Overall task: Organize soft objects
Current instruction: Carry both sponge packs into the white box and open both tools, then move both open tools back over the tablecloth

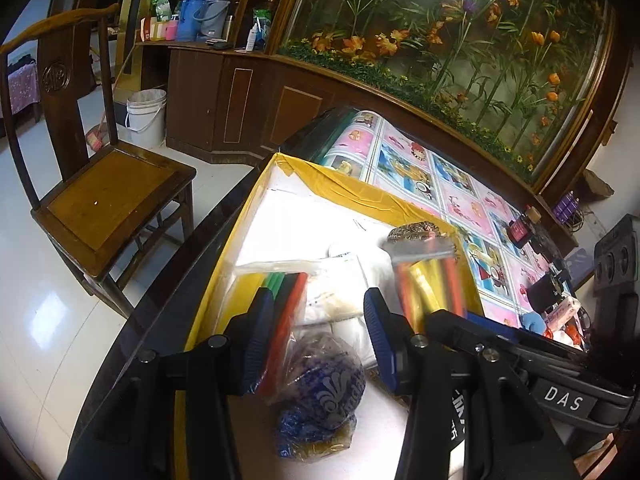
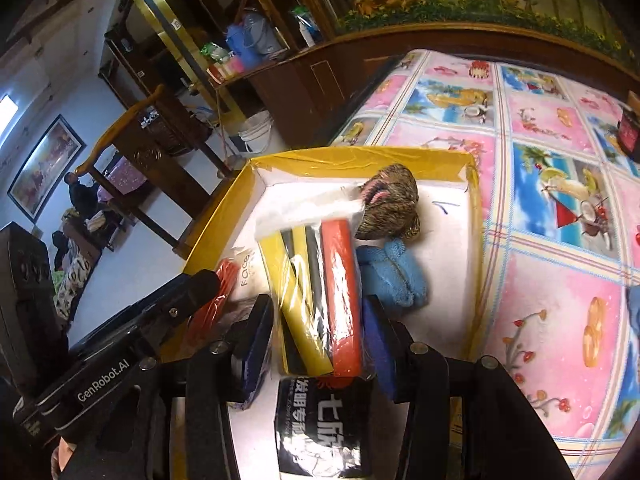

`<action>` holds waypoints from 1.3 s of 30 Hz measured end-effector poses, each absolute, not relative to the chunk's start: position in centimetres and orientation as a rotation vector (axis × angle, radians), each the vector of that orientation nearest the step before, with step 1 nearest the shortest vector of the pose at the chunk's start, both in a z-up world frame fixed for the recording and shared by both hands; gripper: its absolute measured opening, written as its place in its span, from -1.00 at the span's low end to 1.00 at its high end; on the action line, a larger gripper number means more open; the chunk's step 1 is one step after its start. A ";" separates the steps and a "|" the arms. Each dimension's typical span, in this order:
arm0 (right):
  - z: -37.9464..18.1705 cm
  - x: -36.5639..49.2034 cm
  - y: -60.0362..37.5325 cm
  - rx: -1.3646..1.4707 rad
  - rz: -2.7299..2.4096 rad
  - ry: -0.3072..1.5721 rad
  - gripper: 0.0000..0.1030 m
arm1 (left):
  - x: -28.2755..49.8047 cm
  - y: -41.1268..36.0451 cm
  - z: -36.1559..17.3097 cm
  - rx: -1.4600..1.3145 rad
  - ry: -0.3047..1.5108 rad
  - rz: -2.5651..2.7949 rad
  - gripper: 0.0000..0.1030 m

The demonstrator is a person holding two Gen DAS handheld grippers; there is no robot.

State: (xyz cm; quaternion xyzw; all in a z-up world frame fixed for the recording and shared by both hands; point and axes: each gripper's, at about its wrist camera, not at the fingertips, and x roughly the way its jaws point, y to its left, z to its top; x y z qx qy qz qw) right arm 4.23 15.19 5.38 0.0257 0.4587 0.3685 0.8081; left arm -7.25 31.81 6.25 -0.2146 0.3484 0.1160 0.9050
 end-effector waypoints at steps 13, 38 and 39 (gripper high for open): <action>6.4 2.7 6.3 0.158 0.823 0.903 0.11 | -8.4 26.4 7.8 -0.409 0.684 0.178 0.00; 5.2 5.8 -26.4 0.567 0.322 0.704 0.11 | -3.4 2.4 1.0 -0.163 0.925 -0.208 0.29; 4.9 5.7 -27.8 0.590 0.284 0.700 0.11 | -3.4 2.6 1.0 -0.181 0.927 -0.210 0.29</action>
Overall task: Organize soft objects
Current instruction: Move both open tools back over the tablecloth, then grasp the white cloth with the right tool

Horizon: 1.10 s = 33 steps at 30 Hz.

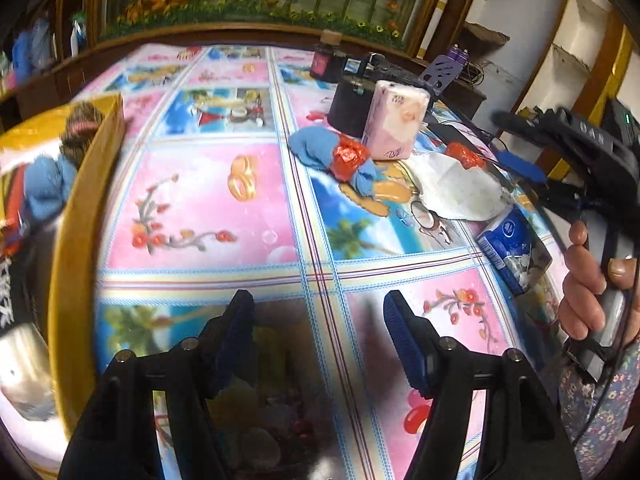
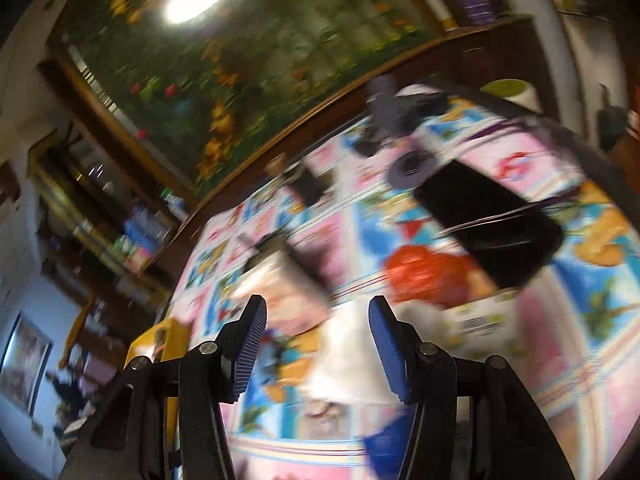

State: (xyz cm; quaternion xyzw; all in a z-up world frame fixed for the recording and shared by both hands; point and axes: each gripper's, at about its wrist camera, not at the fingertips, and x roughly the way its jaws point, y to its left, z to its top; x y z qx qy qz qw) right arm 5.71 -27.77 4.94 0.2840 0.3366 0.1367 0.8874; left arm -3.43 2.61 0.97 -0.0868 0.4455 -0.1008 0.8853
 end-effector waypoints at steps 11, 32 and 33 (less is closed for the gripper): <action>3.1 6.8 -28.3 0.527 0.137 0.815 0.11 | -3.9 2.9 1.0 -0.190 0.921 -0.221 0.30; 3.5 5.9 -18.9 0.209 0.479 0.855 0.17 | -4.2 4.0 1.1 -0.215 0.915 -0.200 0.35; 3.3 5.9 -18.6 0.186 0.472 0.861 0.17 | -4.2 4.1 1.1 -0.218 0.915 -0.202 0.35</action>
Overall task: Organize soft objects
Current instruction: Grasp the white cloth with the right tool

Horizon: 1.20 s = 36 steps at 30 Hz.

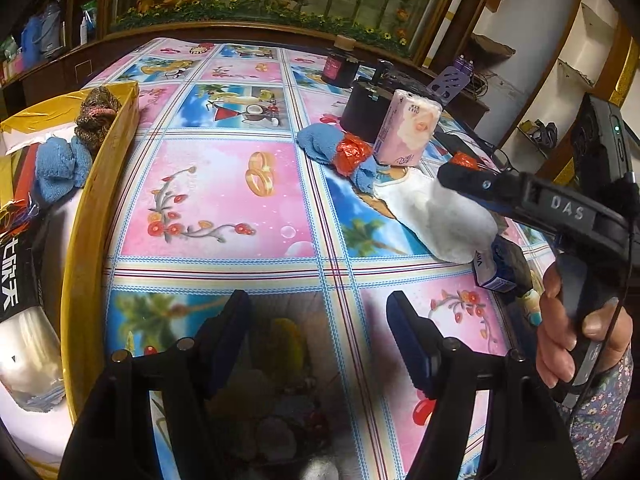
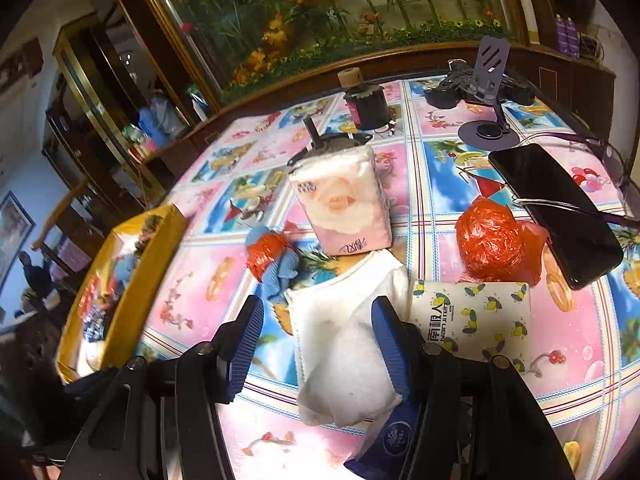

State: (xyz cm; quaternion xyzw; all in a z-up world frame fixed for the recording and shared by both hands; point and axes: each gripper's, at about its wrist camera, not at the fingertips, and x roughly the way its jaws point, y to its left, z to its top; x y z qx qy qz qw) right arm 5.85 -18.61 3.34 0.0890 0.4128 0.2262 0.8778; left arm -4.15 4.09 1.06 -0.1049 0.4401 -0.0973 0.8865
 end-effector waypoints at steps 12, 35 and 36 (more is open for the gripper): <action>0.6 5.8 -15.2 -0.137 0.349 0.923 -0.11 | -4.2 4.0 1.0 -0.218 0.916 -0.212 0.41; 0.6 5.6 -16.3 0.160 0.601 0.998 -0.72 | -0.2 6.1 4.8 -0.284 0.877 -0.083 0.42; 0.6 5.4 -16.0 0.147 0.605 0.996 -0.71 | 0.4 6.2 5.0 -0.294 0.881 -0.077 0.45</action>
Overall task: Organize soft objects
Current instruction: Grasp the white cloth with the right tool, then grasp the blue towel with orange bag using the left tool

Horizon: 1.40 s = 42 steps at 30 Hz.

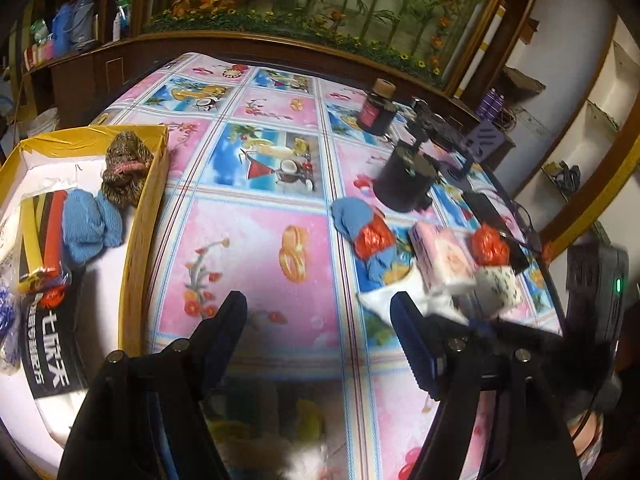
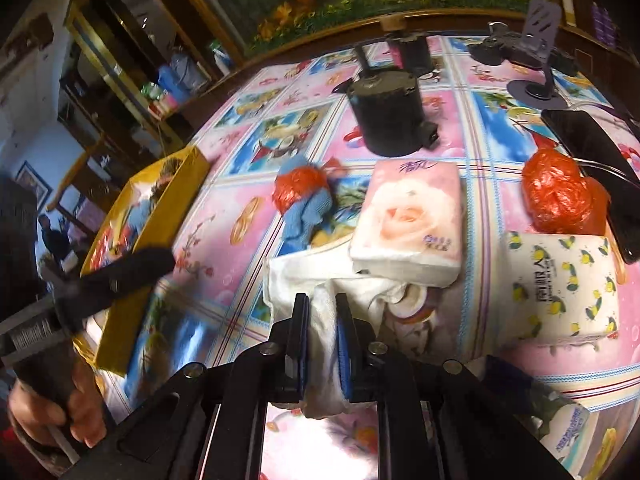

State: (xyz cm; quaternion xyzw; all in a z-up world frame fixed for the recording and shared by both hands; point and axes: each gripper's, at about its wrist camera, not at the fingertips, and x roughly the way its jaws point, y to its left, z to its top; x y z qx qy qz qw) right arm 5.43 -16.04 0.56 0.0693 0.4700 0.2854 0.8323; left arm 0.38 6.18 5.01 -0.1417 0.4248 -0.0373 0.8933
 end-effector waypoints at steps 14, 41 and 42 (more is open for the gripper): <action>1.6 5.7 -18.3 0.218 0.547 0.962 -0.69 | 9.3 2.6 3.4 -0.338 0.975 -0.036 0.57; 2.3 4.2 -16.7 0.017 0.471 0.932 0.06 | 3.6 3.7 0.8 -0.074 0.879 -0.054 -0.23; 2.3 4.1 -16.4 0.002 0.476 0.934 0.10 | 3.6 3.7 0.8 -0.075 0.879 -0.056 -0.24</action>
